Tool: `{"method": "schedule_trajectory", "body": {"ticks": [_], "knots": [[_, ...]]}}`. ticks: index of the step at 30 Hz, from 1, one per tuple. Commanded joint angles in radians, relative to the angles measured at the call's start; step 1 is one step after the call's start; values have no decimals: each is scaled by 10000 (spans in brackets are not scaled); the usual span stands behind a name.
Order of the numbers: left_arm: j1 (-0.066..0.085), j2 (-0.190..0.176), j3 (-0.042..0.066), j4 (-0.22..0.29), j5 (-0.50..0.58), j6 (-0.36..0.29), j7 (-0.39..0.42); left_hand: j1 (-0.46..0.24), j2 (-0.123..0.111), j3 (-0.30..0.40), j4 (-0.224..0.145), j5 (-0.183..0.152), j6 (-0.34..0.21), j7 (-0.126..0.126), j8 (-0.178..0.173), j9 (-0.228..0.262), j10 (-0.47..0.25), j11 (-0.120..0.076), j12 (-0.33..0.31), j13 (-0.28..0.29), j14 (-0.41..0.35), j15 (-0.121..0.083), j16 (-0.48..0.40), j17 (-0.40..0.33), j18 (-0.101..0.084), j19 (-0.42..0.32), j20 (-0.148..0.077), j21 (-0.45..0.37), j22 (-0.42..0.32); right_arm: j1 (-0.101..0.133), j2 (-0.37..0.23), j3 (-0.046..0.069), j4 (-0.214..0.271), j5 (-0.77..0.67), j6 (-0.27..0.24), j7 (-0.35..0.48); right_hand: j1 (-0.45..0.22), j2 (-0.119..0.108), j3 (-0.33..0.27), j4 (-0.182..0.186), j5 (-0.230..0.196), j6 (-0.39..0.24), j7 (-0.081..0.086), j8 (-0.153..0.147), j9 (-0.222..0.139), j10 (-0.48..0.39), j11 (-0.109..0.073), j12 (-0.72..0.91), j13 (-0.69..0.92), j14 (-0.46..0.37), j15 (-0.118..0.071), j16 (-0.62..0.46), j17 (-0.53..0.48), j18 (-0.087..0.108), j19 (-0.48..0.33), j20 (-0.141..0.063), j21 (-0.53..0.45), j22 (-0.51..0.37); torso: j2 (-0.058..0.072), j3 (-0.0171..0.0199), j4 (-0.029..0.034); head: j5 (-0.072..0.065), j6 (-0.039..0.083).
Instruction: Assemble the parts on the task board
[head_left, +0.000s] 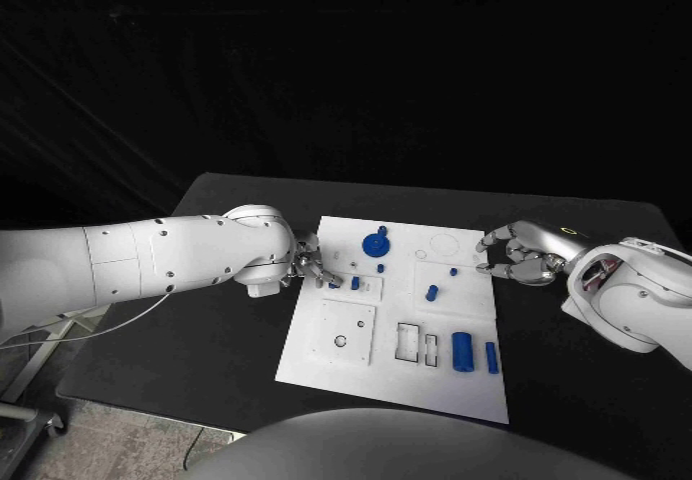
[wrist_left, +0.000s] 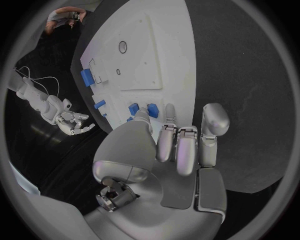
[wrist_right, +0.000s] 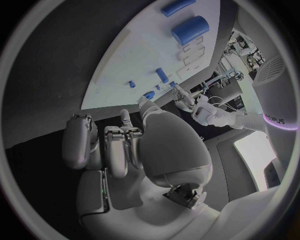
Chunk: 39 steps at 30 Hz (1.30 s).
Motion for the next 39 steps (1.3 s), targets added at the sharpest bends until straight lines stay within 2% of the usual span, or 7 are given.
{"method": "schedule_trajectory", "body": {"ticks": [1,5,7,13,23,33,39], "knots": [[-100,60,-58,-5,105,364,188,320,-111,-49,-71,39,-39,16,-48,-196,-93,-3,-65,1317,808,59,-44,2412,209,-80,27,-54,1195,-6,2,0,14,-42,121,-30,77,10,17,-52,24,93,6,-70,-8,1058,67,38,2632,1045,71,34,2633,92,-49,-31,-54,1706,-2,1,4,-1,-2],[-101,65,-58,-13,99,407,238,628,-198,-58,-111,88,-44,20,-60,-312,-142,-5,-91,1285,765,56,-64,2372,212,-89,31,-89,1203,-7,7,0,12,-42,120,-29,77,10,17,-52,24,93,6,-70,-8,1058,67,38,2632,1045,71,34,2633,92,-49,-31,-54,1706,-5,-1,6,-3,-2],[-101,64,-57,-20,96,416,259,798,-217,-50,-125,220,-50,21,-65,-378,-153,-6,-95,1279,757,55,-67,2364,214,-93,30,-108,1205,-7,7,0,11,-42,125,-30,77,10,17,-52,24,93,6,-70,-8,1058,67,38,2632,1045,71,34,2633,92,-49,-31,-54,1706,-4,2,3,0,-2],[-101,64,-57,-51,93,426,285,1209,-256,-21,-118,936,-49,17,-63,-567,-178,-14,-104,1264,735,50,-75,2344,218,-96,25,-152,1208,-8,0,0,9,-42,133,-34,77,10,17,-52,24,93,6,-70,-8,1058,67,38,2632,1045,71,34,2633,92,-49,-31,-54,1706,-4,-1,2,9,-2],[-101,55,-56,-71,92,436,312,1637,-313,84,-54,1937,-64,-13,-62,-811,-218,-53,-127,1236,713,22,-83,2322,222,-96,2,-196,1208,-11,-3,0,5,-42,168,-59,89,2,24,-67,42,93,8,-74,-17,1058,68,38,2632,1045,70,34,2633,99,-64,-31,-87,1697,0,2,4,24,-2],[-101,25,-56,-82,92,424,334,1713,-296,148,7,2293,-71,-39,-57,-897,-258,-85,-153,1207,697,3,-89,2306,225,-99,-14,-211,1208,-13,-10,-1,0,-42,207,-89,87,2,24,-66,44,91,9,-75,-19,1058,69,38,2632,1045,71,34,2633,101,-69,-31,-97,1694,-1,2,7,26,-2],[-101,18,-56,-93,92,447,329,1798,-330,232,22,2750,-43,-78,-28,-982,-274,-126,-165,1195,689,-30,-92,2299,228,-99,-45,-222,1208,-14,-10,-1,-4,-42,226,-105,87,2,25,-66,46,90,10,-76,-20,1058,69,38,2632,1045,71,34,2633,101,-69,-31,-97,1694,1,0,7,31,-2]]}}
